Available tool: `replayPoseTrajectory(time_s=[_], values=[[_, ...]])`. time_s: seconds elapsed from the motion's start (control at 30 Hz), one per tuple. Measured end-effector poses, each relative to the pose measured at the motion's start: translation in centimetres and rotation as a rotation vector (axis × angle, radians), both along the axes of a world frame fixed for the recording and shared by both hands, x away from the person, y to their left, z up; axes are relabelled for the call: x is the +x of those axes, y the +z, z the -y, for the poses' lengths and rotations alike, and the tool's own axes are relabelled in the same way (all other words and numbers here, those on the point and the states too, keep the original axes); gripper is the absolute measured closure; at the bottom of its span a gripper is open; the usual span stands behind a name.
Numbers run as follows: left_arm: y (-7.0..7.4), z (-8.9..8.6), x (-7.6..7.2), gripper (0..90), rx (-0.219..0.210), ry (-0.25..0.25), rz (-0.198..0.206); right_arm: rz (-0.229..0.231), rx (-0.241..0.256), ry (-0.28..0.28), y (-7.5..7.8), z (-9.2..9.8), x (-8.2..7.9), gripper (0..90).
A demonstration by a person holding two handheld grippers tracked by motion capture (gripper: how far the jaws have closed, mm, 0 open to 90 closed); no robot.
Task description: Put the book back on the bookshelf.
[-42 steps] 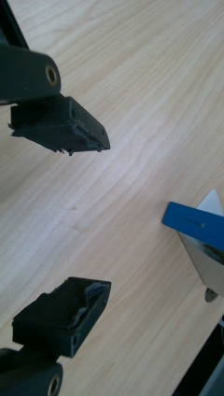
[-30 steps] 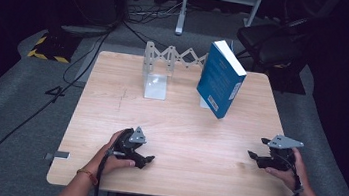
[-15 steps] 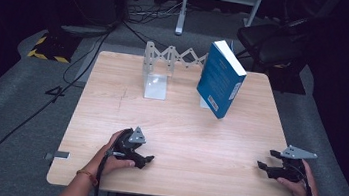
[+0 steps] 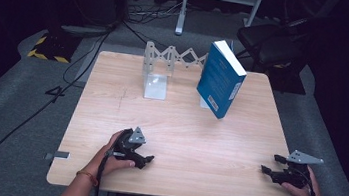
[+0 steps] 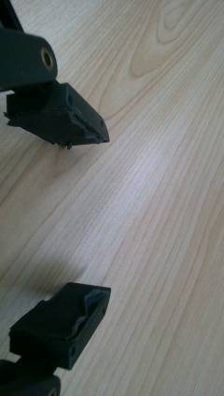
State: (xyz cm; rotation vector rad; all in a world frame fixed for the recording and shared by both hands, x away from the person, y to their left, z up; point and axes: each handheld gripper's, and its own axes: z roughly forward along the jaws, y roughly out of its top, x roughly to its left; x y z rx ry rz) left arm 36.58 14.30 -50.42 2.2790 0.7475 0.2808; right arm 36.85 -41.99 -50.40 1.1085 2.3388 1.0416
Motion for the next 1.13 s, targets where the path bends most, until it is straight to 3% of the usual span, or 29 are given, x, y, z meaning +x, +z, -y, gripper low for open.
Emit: replayPoseTrajectory(time_s=[1.13], values=[[0.0,-0.04,0.03,14.2,0.001,0.006,-0.002,0.0,0.0,-0.006,0.0,0.02,0.08,21.5]])
